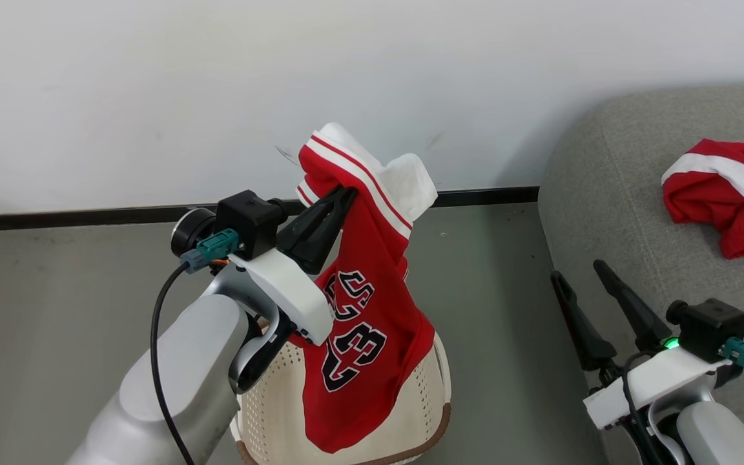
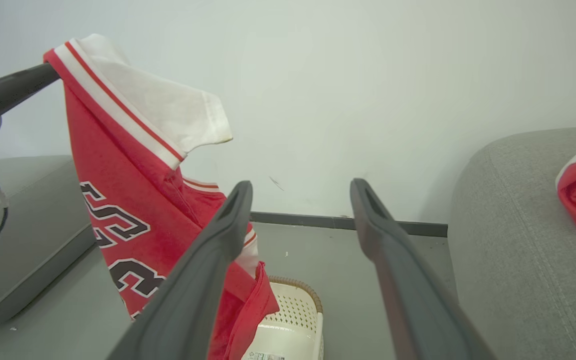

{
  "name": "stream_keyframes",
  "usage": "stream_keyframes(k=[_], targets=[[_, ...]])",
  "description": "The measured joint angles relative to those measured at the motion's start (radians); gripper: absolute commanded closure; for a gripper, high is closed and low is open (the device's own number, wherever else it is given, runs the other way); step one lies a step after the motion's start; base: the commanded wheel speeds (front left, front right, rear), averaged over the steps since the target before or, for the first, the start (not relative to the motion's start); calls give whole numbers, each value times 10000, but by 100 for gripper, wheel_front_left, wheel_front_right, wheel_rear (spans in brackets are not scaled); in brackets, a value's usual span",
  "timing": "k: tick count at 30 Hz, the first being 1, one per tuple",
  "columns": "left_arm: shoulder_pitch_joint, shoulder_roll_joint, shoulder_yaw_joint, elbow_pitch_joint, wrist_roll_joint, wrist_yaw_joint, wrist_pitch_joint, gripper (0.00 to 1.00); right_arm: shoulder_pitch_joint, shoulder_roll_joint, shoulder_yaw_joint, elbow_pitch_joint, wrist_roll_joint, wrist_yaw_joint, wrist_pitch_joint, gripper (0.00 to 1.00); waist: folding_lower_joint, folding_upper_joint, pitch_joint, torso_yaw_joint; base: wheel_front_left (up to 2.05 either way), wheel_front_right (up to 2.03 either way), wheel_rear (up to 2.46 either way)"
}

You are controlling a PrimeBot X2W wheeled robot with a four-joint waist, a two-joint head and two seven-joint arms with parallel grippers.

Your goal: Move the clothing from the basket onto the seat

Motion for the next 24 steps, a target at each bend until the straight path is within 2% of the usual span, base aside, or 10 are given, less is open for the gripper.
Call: stream_keyframes(k=[15,24], targets=[[-42,-190,-408,-328,23,-13,6,100,13,-148,1521,782,-21,0,0,0,0,0,23,109,0,0,0],[-68,-303,-790,-723,54,-61,94,100,-823,-372,2485,1689,-36,0,0,0,0,0,81,267,0,0,0]])
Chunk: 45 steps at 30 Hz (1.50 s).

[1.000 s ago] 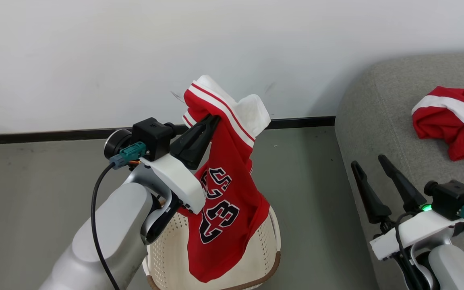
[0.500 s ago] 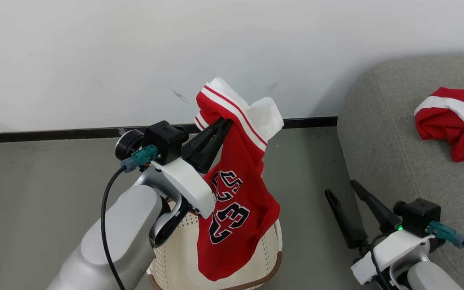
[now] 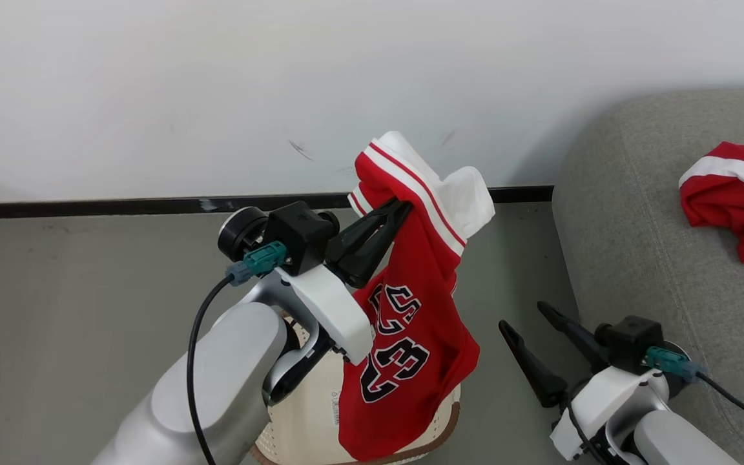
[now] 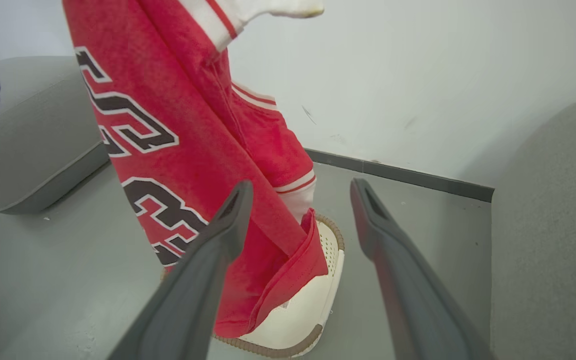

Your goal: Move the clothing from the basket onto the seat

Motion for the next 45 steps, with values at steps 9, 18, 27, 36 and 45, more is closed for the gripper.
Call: stream_keyframes(k=[9,18,27,36,45], targets=[[-115,-52,-462,-353,33,-86,155,100,-990,-226,1367,690,104,0,0,0,0,0,72,203,0,0,0],[-226,-56,-886,-667,69,-125,357,100,-1952,-407,2757,1170,562,0,0,0,0,0,295,424,0,0,0],[-421,-52,-1158,-861,130,-134,443,100,-2893,-441,4063,1248,1003,2,0,0,0,0,532,630,0,0,0],[-514,-8,-1310,-949,130,-184,443,100,-3460,-405,4648,1459,1503,2,0,25,0,0,677,744,0,0,0],[-591,82,-1300,-947,117,-201,435,100,-3621,-301,4773,1620,2057,0,0,100,0,0,681,714,0,0,0]])
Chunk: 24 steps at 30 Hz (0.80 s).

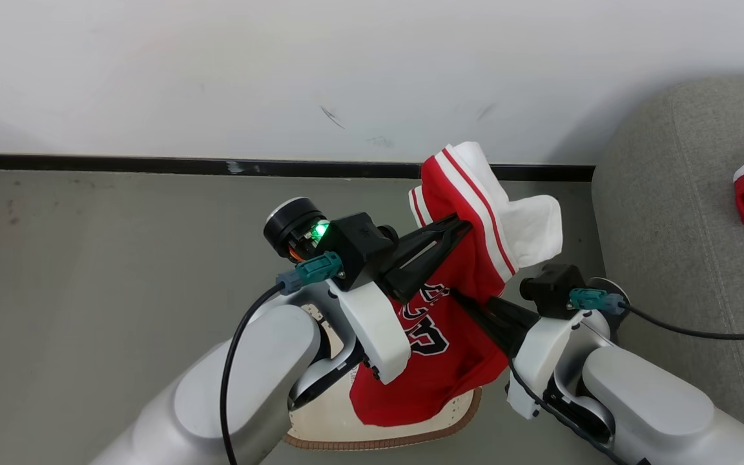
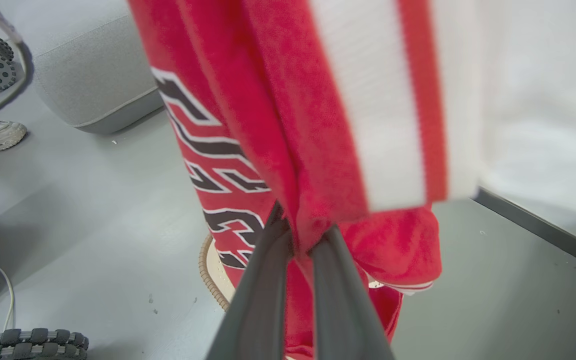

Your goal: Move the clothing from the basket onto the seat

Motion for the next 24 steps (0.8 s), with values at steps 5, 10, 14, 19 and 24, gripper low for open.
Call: stream_keyframes(k=[5,10,14,19,24], targets=[[1,115,136,102,-12,2,-38,100,4,52,-614,29,357,0,2,100,0,0,-12,-45,0,0,0],[3,334,380,245,-17,96,-100,100,11,42,-1361,-15,512,0,2,100,0,0,-13,-106,0,0,0],[6,393,462,272,-17,146,-178,100,18,35,-1860,-167,508,0,0,100,0,0,-19,-158,0,0,0],[67,395,464,309,-96,178,-263,100,30,-19,-2587,-481,393,0,0,100,0,0,-37,-207,0,0,0],[371,395,481,374,-188,267,-307,100,95,-52,-3290,-788,322,0,0,100,0,0,-35,-258,0,0,0]])
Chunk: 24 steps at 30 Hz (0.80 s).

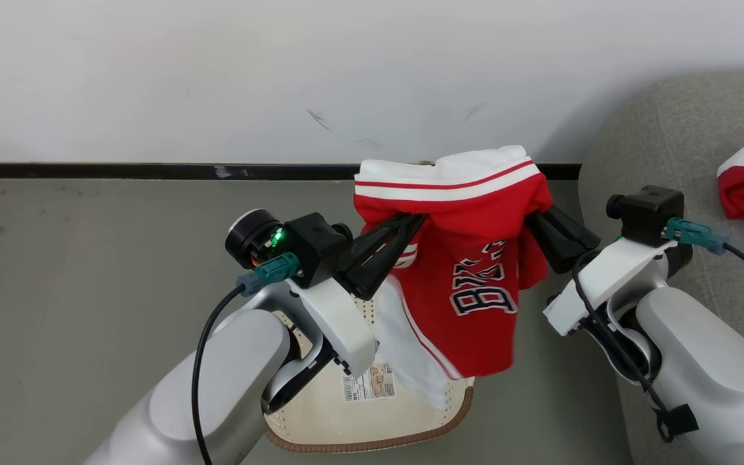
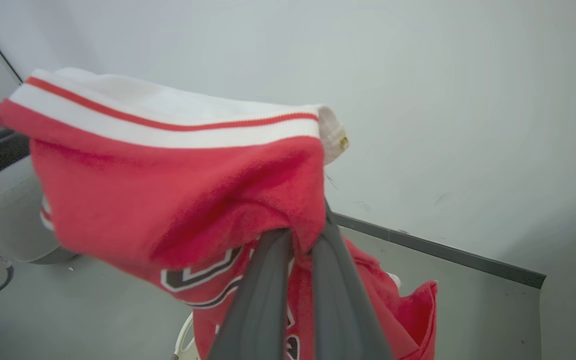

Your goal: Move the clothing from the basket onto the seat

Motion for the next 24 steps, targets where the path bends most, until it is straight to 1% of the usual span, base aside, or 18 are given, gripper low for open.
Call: stream_keyframes(k=[11,12,13,14,15,16,24], targets=[[337,-6,-176,63,-15,-2,-107,100,405,-50,-976,-451,-468,0,0,100,0,0,-2,-160,0,0,0],[357,-8,-188,65,-15,-2,-132,85,436,-63,-1070,-502,-510,0,0,100,0,0,-12,-176,0,0,0],[381,-8,-198,67,-15,-2,-132,58,465,-69,-1179,-552,-541,0,0,100,0,0,-23,-193,0,0,0],[404,-6,-211,71,-15,-2,-132,34,504,-79,-1287,-604,-558,0,0,100,0,0,-34,-209,0,0,0],[423,-6,-222,73,-15,-2,-132,2,555,-98,-1386,-648,-593,0,0,100,0,0,-45,-226,0,0,0],[443,-4,-230,75,-15,-2,-132,0,611,-115,-1492,-679,-619,0,2,100,0,0,-56,-242,0,0,0],[480,109,-240,111,-13,-2,-169,0,918,-353,-2194,-1032,-857,0,0,100,0,0,-151,-413,0,0,0]])
